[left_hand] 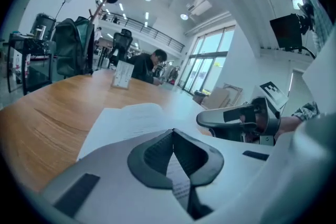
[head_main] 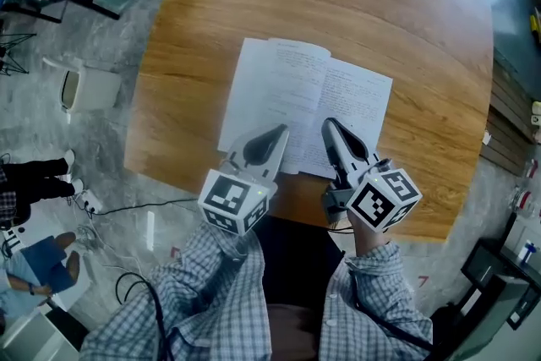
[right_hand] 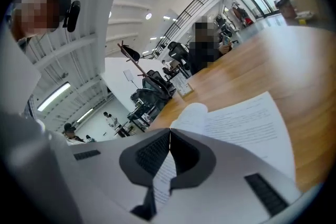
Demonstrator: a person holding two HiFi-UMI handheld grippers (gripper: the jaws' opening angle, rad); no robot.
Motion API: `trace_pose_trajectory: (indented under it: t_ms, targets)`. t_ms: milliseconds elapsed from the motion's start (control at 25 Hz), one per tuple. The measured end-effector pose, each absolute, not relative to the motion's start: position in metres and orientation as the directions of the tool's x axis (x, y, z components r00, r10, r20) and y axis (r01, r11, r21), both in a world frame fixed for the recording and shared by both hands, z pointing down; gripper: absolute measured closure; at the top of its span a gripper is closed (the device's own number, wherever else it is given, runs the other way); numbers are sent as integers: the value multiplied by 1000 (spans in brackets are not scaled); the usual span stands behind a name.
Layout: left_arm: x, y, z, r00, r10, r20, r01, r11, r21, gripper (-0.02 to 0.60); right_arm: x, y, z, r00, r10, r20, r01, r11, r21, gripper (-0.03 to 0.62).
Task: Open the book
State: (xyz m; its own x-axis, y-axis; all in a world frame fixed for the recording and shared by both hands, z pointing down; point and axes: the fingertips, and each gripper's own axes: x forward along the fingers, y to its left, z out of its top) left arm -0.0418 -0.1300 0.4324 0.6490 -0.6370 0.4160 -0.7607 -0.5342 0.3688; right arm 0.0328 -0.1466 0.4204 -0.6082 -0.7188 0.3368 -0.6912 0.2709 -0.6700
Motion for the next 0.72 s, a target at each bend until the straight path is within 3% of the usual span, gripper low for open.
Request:
trace_pose_trajectory:
  t_ms: [160, 280, 720]
  targets:
    - [6, -128, 422, 724, -588, 361, -690, -601, 403, 574, 66, -130, 423, -540, -756, 369, -741, 220, -634, 574]
    - [28, -124, 432, 727, -567, 388, -686, -619, 382, 574, 85, -121, 424, -496, -782, 377, -758, 178, -627, 574]
    - [-3, -145, 469, 618, -621, 481, -782, -550, 294, 574, 119, -116, 434, -415, -822, 391, -781, 101, -616, 575]
